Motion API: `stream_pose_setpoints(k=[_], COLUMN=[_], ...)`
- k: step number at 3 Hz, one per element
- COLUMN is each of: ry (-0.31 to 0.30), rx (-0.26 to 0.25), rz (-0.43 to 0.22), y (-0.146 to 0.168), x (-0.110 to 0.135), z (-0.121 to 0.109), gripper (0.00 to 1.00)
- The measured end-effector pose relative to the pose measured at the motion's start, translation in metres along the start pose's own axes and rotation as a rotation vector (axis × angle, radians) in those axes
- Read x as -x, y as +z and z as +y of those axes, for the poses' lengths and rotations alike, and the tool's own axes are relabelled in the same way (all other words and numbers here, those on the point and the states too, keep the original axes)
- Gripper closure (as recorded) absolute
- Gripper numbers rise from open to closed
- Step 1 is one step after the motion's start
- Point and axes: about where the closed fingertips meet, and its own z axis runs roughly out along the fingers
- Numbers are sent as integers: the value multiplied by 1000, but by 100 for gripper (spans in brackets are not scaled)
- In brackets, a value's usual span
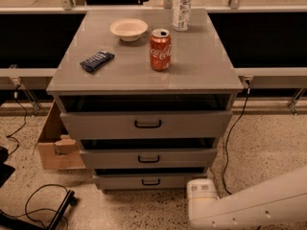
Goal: Close bottom drawer
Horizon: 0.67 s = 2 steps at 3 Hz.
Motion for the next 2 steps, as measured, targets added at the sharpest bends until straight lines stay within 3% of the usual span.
stream_pose_setpoints(k=[1, 2], ry=[13, 19], rx=[-82, -126], rz=[93, 234], y=[-59, -91], x=[-15, -49], z=[24, 68], gripper=[100, 100])
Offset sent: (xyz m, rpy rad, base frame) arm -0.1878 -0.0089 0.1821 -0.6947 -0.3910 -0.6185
